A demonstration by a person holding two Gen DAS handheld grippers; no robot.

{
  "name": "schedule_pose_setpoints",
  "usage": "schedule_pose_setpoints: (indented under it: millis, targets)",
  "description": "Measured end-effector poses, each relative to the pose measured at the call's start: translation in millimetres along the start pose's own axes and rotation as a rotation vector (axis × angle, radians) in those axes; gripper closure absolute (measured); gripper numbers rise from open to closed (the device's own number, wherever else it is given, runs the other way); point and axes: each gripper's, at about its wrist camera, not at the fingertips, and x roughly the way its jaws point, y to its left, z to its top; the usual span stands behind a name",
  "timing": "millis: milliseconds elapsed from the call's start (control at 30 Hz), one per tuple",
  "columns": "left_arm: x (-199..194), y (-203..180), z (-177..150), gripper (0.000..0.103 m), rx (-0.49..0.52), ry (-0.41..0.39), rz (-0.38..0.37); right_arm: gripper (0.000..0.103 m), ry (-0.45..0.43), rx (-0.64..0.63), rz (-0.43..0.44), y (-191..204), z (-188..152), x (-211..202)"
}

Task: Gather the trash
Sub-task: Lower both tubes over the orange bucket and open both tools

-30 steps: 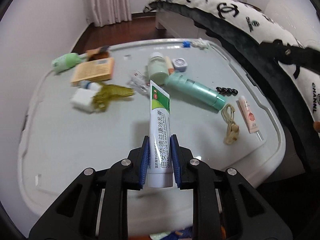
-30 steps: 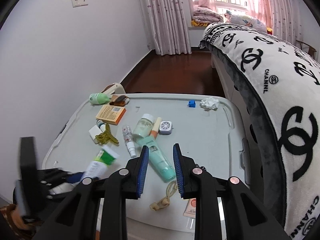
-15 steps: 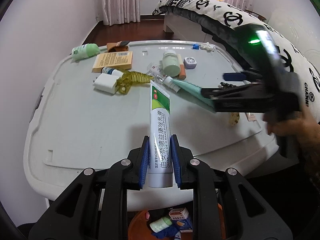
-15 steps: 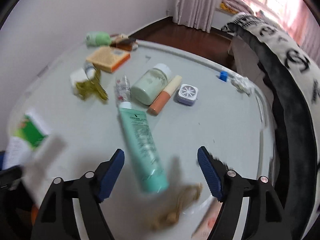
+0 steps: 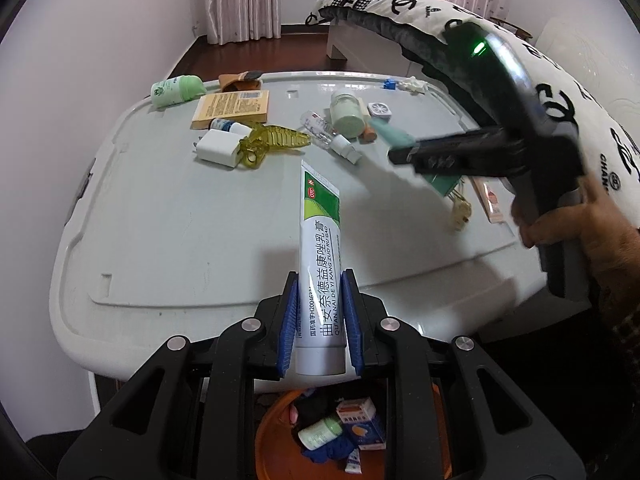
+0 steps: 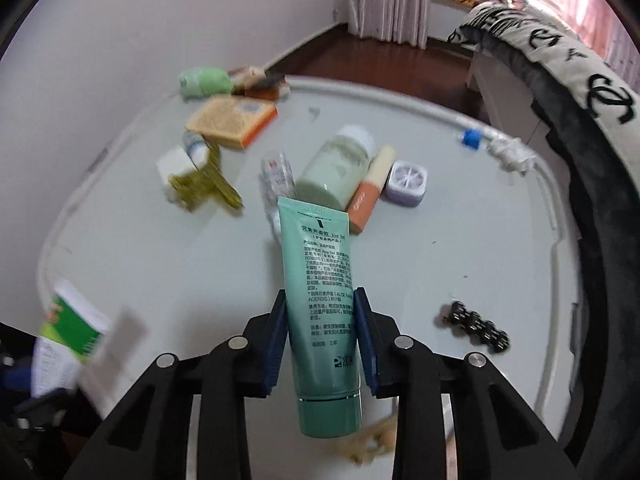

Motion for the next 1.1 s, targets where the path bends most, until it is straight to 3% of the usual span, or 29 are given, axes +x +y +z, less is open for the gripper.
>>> schedule_pose_setpoints:
  millis: [167,300,433,633,733,767,833,1000,1100]
  targets:
    - [-19,-6,-17,0.082,0.002,0.028,-0.021,0.071,-0.061,0.015,0.053,12,-23,-57]
    - [-34,-8,-42,0.082,-0.014,0.105,-0.045,0.071,-0.045,0.022,0.133,42,-62,-95]
    - [-41,-9,-79,0.082,-0.044,0.219,-0.073,0.071,0.060,0.051,0.239,78,-123,-104]
    - [-37,-11,-123,0.080,-0.066,0.351,-0.067,0.070,0.248,0.077,0.281,110,-191,-70]
    - [-31,-8,-133,0.059,-0.091,0.403,-0.046,0.060,0.332,0.075,0.289,122,-211,-52]
    - [-30,-7,-133,0.049,-0.093,0.406,-0.025,0.048,0.345,0.078,0.291,122,-212,-48]
    - [-33,-4,-131,0.038,-0.093,0.390,0.017,0.041,0.338,0.091,0.286,119,-209,-49]
    - [-55,-2,-109,0.036,-0.068,0.220,0.112,0.035,0.235,0.168,0.253,91,-189,-62]
    - [-65,-7,-84,0.036,-0.046,0.100,0.165,0.032,0.155,0.172,0.172,72,-169,-73]
